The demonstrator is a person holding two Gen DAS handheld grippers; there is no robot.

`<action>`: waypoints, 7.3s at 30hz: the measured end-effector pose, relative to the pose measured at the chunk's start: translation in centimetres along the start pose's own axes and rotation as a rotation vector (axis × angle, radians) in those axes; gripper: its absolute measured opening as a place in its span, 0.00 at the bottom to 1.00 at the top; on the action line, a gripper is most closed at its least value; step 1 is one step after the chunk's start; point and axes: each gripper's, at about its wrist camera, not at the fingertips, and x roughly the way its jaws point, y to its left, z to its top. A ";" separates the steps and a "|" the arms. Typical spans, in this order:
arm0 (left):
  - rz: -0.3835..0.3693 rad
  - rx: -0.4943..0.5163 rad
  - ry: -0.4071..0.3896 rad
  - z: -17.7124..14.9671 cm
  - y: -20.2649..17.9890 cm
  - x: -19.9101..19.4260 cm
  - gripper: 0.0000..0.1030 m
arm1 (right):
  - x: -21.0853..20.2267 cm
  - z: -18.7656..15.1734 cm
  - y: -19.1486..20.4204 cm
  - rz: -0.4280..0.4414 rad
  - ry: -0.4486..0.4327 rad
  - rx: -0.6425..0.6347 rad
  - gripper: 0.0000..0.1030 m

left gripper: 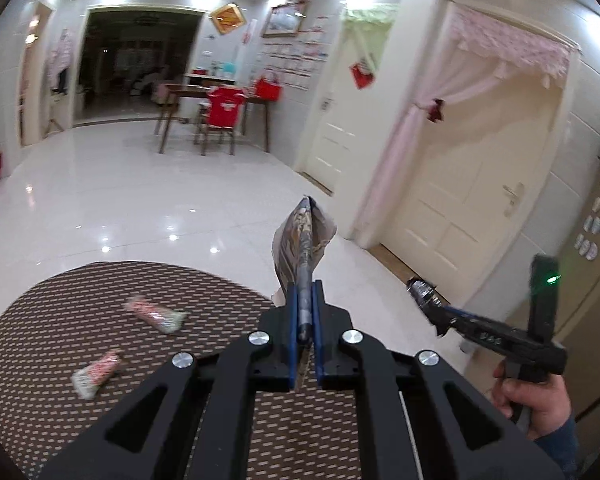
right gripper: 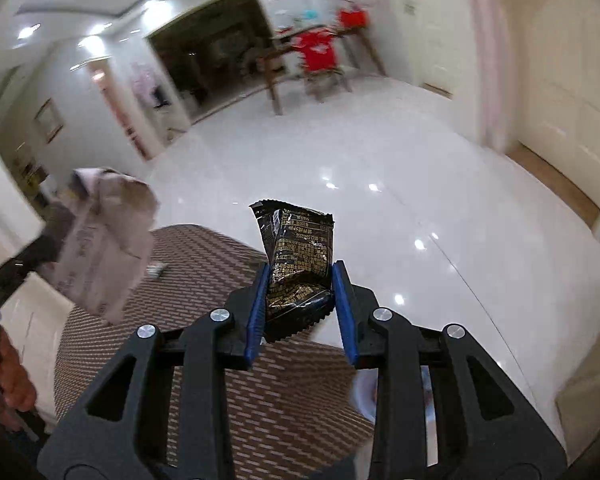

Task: Collect trash
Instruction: 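Carry the newspaper and black packet to the blue bin and release both, then move both open grippers back over the table, then grasp a red-white snack wrapper with the left gripper while the right grasps the other, then carry both red-white wrappers to the blue bin and release them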

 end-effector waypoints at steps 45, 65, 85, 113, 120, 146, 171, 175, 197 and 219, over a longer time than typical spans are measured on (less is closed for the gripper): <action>-0.123 0.142 0.459 -8.7 -12.3 21.7 0.89 | 1.3 -4.2 -16.8 -0.121 0.065 0.361 0.94; -0.023 0.161 0.264 -4.6 -9.2 12.0 0.91 | -0.1 -1.9 -8.9 -0.175 0.043 0.193 0.94; 0.122 0.124 0.148 -5.0 1.4 3.3 0.91 | 2.1 -0.7 3.3 -0.076 0.070 -0.026 0.94; 0.303 0.163 0.271 -7.0 20.4 4.5 0.78 | 14.1 -0.6 20.1 0.133 0.216 -0.301 0.94; 0.264 0.101 0.301 -6.1 22.5 5.4 0.15 | 18.6 -0.7 23.8 0.139 0.259 -0.412 0.94; 0.256 -0.143 0.173 -6.4 17.3 -0.6 0.09 | 13.4 -1.4 20.7 0.272 0.242 -0.405 0.15; -0.039 0.101 0.185 -5.2 -5.5 4.9 0.09 | -4.6 2.7 -3.3 0.083 -0.056 0.020 0.16; -0.094 0.142 0.263 -6.0 -9.0 8.5 0.09 | -4.1 1.4 -7.0 0.033 -0.024 0.083 0.16; -0.152 0.197 0.536 -10.9 -15.5 21.6 0.67 | -0.4 -3.8 -14.3 -0.008 0.112 0.267 0.19; 0.024 0.267 0.243 -5.1 -12.0 10.7 0.91 | -3.0 -3.0 -11.4 -0.121 0.072 0.248 0.94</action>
